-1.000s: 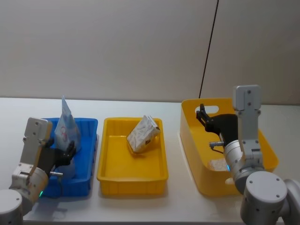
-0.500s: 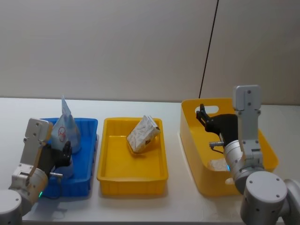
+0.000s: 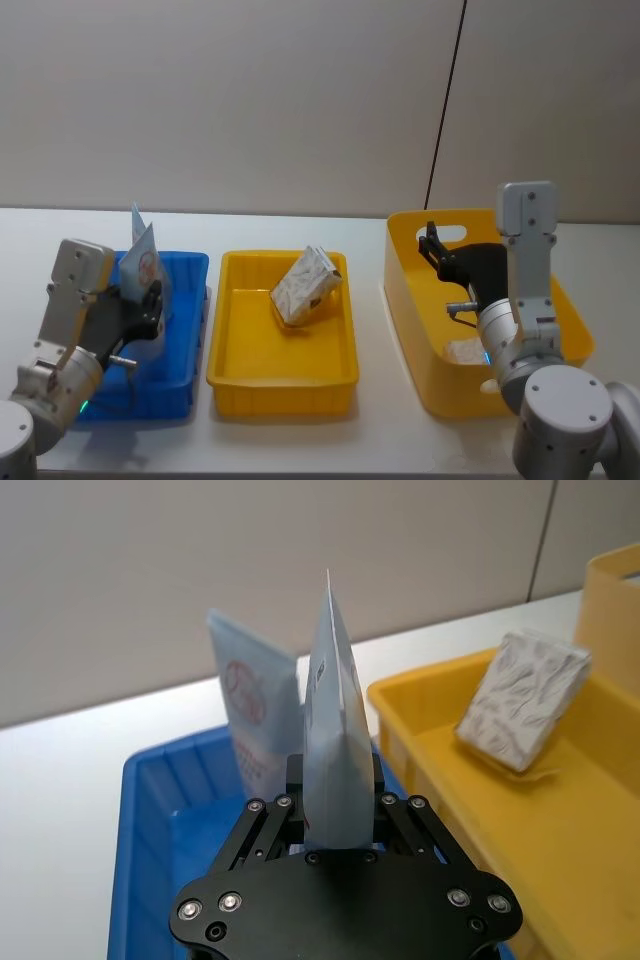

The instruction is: Bimanual collaborative sorting of washing and personal care products

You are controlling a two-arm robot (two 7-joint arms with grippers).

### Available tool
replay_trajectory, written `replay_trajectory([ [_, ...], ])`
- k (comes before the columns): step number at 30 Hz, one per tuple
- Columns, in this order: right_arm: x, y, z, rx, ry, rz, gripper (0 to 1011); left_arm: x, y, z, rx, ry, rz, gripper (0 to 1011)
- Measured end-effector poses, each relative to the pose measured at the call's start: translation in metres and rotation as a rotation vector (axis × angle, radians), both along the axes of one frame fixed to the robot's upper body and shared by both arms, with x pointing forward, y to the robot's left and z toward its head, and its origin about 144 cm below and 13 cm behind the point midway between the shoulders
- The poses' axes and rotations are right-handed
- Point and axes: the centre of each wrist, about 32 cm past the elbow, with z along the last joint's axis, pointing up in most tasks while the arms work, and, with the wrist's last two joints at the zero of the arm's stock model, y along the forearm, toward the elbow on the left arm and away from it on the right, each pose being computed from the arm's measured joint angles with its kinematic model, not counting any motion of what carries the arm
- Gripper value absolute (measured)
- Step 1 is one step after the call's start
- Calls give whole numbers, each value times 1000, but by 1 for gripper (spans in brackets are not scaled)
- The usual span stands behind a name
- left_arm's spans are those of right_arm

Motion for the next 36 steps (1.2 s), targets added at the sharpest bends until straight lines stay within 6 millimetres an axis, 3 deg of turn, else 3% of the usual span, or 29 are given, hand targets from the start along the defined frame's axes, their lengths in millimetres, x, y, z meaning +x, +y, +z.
replay_trajectory([
  [18, 0, 0, 0, 0, 0, 0, 1004, -16, -8, 45, -44, -170, -199, 271],
  [36, 0, 0, 0, 0, 0, 0, 1004, -7, -48, 68, -67, -215, -372, 271],
])
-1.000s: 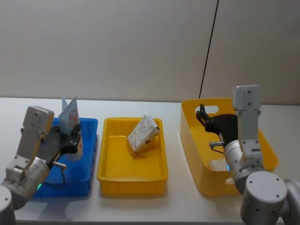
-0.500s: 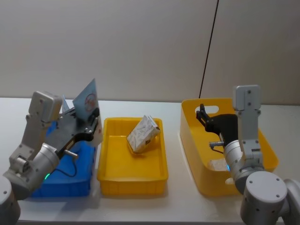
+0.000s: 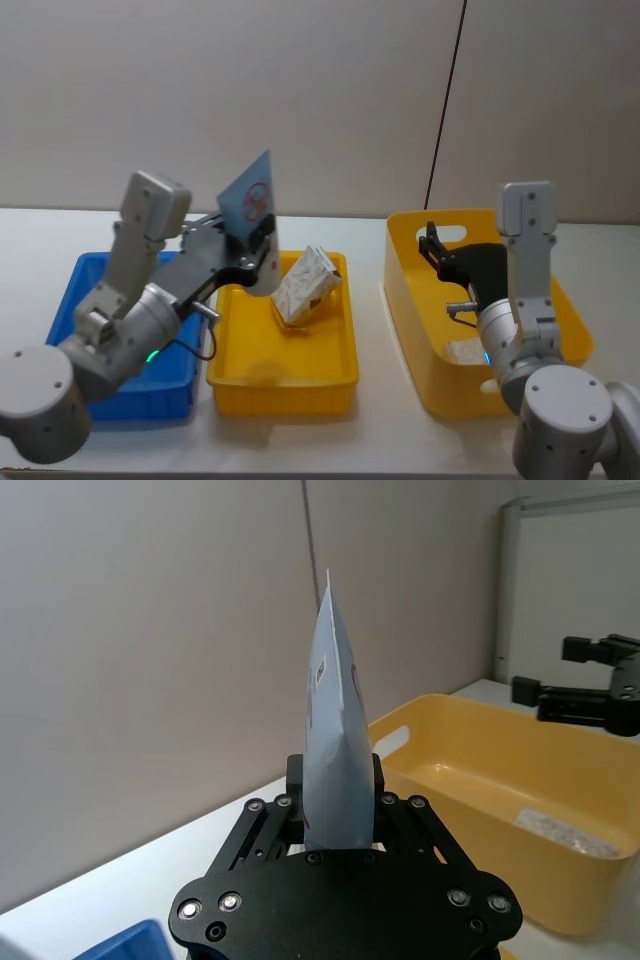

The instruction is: Bimanual collaborative sorting of washing and personal care products

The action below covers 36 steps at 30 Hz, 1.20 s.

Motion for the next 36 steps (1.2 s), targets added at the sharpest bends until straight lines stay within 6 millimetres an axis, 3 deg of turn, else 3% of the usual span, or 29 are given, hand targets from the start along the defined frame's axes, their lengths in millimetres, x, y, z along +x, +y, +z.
replay_trajectory([
  [13, -2, -2, 0, -7, 4, 31, 1004, 10, -24, 7, 6, -11, -88, 271],
  [36, -15, -18, 4, -71, 60, 309, 1004, 14, -34, 11, 8, -16, -126, 271],
])
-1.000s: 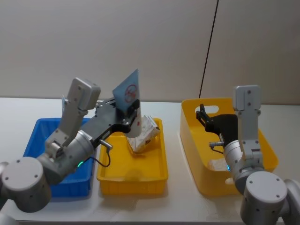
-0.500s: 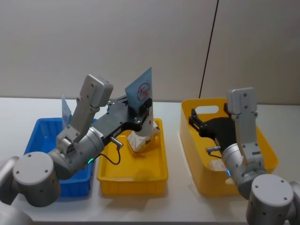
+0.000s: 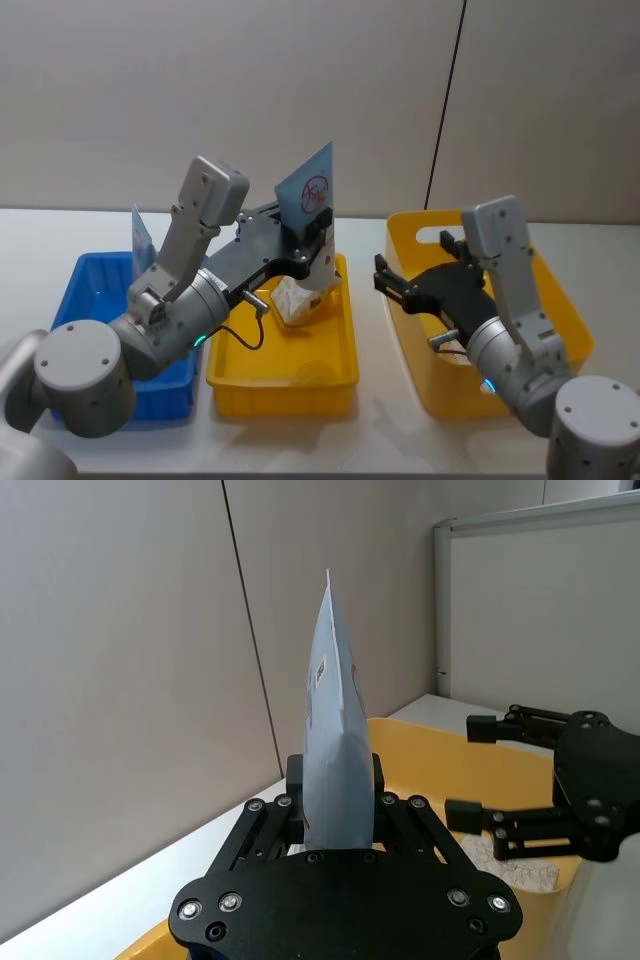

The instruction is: Bimanual collaborative sorting of washing and personal care products

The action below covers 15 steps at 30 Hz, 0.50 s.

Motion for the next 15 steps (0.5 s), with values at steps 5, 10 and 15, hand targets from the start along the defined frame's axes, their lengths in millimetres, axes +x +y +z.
replay_trajectory([
  [5, -1, -3, 2, -25, 13, 68, 1004, 0, -1, 0, 0, 0, -2, 271],
  [10, 1, -4, 4, -48, 21, 121, 1004, 0, -1, 0, 0, -1, -3, 271],
  [15, 3, -5, 4, -65, 28, 159, 1004, 0, -1, 0, 1, -1, -4, 271],
])
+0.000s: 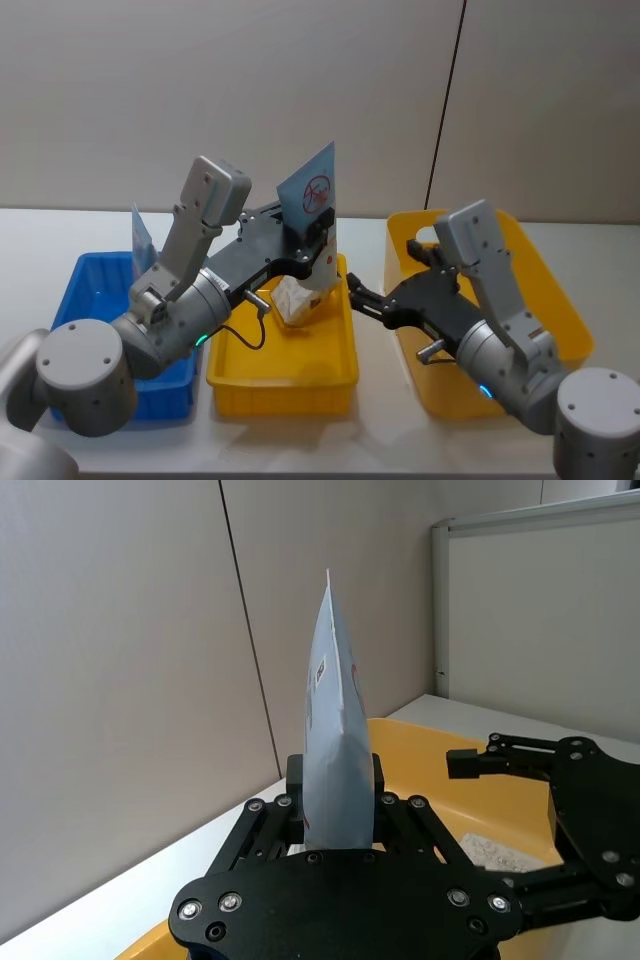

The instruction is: Bimanual collaborative sorting of washing and personal care products

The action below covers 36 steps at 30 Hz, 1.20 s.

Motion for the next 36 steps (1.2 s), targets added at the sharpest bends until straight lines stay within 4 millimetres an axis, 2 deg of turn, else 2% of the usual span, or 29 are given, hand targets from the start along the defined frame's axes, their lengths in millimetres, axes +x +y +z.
replay_trajectory([
  [36, 37, 10, 6, -99, 3, 200, 1004, 0, -1, 0, 0, 0, -2, 271],
])
